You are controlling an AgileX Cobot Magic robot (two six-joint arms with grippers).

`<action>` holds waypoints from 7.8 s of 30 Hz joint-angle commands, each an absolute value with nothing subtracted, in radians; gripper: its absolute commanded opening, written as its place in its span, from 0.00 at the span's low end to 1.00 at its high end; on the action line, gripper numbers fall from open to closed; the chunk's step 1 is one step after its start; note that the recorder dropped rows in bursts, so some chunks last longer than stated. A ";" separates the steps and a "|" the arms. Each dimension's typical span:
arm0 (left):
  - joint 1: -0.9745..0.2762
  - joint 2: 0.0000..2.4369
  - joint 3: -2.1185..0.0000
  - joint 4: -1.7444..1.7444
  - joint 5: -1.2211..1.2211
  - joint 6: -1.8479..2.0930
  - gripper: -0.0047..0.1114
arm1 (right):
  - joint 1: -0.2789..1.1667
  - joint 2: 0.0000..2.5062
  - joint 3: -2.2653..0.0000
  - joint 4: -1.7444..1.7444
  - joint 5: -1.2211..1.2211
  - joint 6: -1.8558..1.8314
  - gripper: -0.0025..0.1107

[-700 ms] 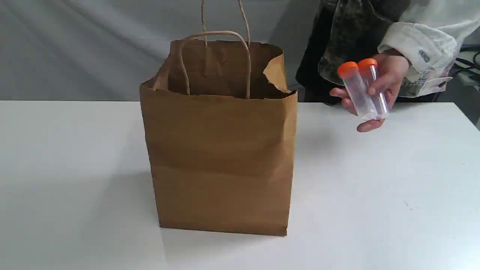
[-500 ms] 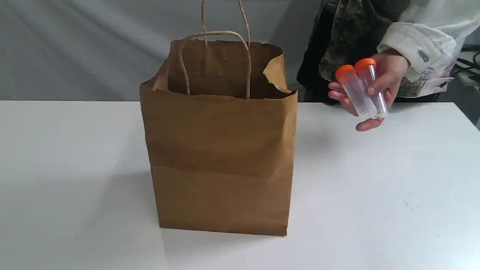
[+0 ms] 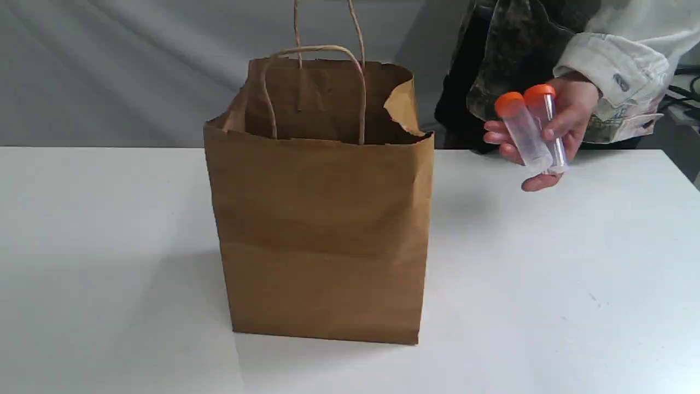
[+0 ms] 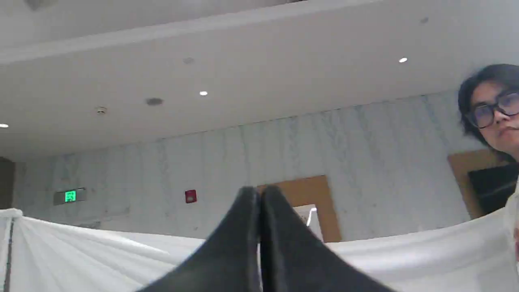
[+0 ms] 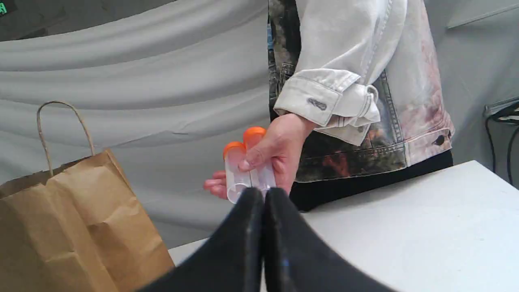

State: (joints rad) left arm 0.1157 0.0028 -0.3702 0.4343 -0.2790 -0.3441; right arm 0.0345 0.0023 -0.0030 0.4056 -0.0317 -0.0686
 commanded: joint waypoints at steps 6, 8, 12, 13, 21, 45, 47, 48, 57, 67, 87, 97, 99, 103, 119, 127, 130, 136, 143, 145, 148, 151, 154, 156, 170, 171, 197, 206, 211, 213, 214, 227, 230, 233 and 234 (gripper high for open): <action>0.118 0.225 -0.609 0.440 0.119 -0.341 0.04 | 0.039 0.000 0.000 0.404 -0.040 -0.068 0.02; 0.118 0.296 -0.660 0.401 0.162 -0.352 0.04 | 0.039 0.000 0.000 0.404 -0.040 -0.068 0.02; 0.118 0.411 -0.722 0.187 0.158 -0.375 0.04 | 0.039 0.000 0.000 0.404 -0.040 -0.068 0.02; 0.118 0.435 -0.733 0.133 0.162 -0.373 0.04 | 0.039 0.000 0.000 0.404 -0.040 -0.068 0.02; 0.070 0.507 -0.774 0.058 0.205 0.164 0.04 | 0.039 0.000 0.000 0.404 -0.040 -0.068 0.02; -0.180 1.066 -1.408 -0.916 1.221 0.570 0.21 | 0.039 0.000 0.000 0.411 -0.011 -0.068 0.02; -0.180 1.095 -1.424 -0.964 1.214 0.625 0.29 | 0.039 0.000 0.000 0.411 -0.011 -0.068 0.02; -0.180 1.106 -1.425 -0.979 1.200 0.670 0.35 | 0.039 0.000 0.000 0.411 -0.011 -0.068 0.02; -0.180 1.254 -1.425 -1.015 1.166 0.967 0.72 | 0.039 0.000 0.000 0.411 -0.007 -0.068 0.02; -0.363 1.409 -1.425 -1.006 1.085 1.193 0.72 | 0.044 0.000 0.000 0.411 0.000 -0.068 0.02; -0.419 1.460 -1.502 -0.907 0.802 1.211 0.72 | 0.072 0.000 0.000 0.411 0.000 -0.068 0.02; -0.419 1.576 -1.502 -0.760 0.952 1.097 0.72 | 0.072 0.000 0.000 0.411 0.000 -0.068 0.02; -0.419 1.593 -1.502 -0.742 0.930 1.100 0.72 | 0.072 0.000 0.000 0.416 -0.014 -0.062 0.02; -0.419 1.613 -1.502 -0.729 0.908 1.100 0.72 | 0.072 0.000 0.000 0.513 -0.063 -0.041 0.02; -0.419 1.613 -1.502 -0.804 0.916 1.100 0.72 | 0.092 0.364 -0.461 0.402 -0.024 -0.028 0.36; -0.419 1.613 -1.502 -0.804 0.916 1.100 0.72 | 0.211 0.867 -1.182 0.098 0.608 -0.154 0.36; -0.419 1.613 -1.502 -0.804 0.916 1.100 0.72 | 0.231 1.006 -1.429 -0.039 0.753 -0.154 0.37; -0.419 1.613 -1.502 -0.813 0.912 1.100 0.72 | 0.231 1.109 -1.548 -0.372 0.631 -0.304 0.34; -0.419 1.613 -1.502 -0.813 0.893 1.108 0.72 | 0.232 1.137 -1.454 -0.661 0.454 -0.066 0.11; -0.419 1.613 -1.502 -0.815 0.882 1.108 0.72 | 0.232 1.169 -1.471 -0.575 0.508 -0.049 0.09; -0.419 1.613 -1.502 -0.820 0.865 1.108 0.72 | 0.229 1.239 -1.542 -0.458 0.661 -0.098 0.09; -0.419 1.613 -1.502 -0.827 0.860 1.108 0.72 | 0.229 1.311 -1.636 -0.396 0.790 -0.122 0.09; -0.419 1.613 -1.502 -0.827 0.860 1.108 0.72 | 0.223 1.393 -1.748 -0.275 0.888 -0.205 0.09; -0.419 1.613 -1.502 -0.827 0.858 1.108 0.72 | 0.191 1.455 -1.822 -0.147 0.956 -0.296 0.09; -0.419 1.613 -1.503 -0.936 0.823 1.106 0.72 | -0.174 1.944 -2.015 1.154 1.221 -0.639 0.40; -0.419 1.613 -1.503 -0.936 0.817 1.106 0.72 | -0.159 1.956 -2.015 1.151 1.221 -0.702 0.45; -0.419 1.613 -1.503 -0.909 0.853 1.100 0.72 | 0.121 2.113 -2.099 0.854 1.097 -0.755 0.54; -0.419 1.613 -1.503 -0.820 0.894 1.040 0.72 | 0.150 2.169 -2.195 0.725 1.157 -0.673 0.53; -0.419 1.613 -1.503 -0.820 0.894 1.040 0.72 | 0.150 2.205 -2.195 0.727 1.167 -0.673 0.53; -0.419 1.613 -1.503 -0.820 0.891 1.043 0.72 | 0.150 2.215 -2.195 0.727 1.167 -0.671 0.53; -0.419 1.613 -1.503 -0.820 0.889 1.045 0.72 | 0.150 2.217 -2.195 0.731 1.169 -0.669 0.53; -0.419 1.613 -1.503 -0.820 0.887 1.045 0.72 | 0.156 2.227 -2.195 0.793 1.192 -0.624 0.29; -0.419 1.613 -1.503 -0.820 0.887 1.045 0.72 | 0.170 2.227 -2.195 0.708 1.221 -0.624 0.11; -0.419 1.613 -1.503 -0.820 0.887 1.033 0.71 | 0.180 2.227 -2.195 0.683 1.221 -0.614 0.02; -0.419 1.613 -1.503 -0.820 0.887 1.022 0.69 | 0.182 2.227 -2.195 0.683 1.221 -0.612 0.02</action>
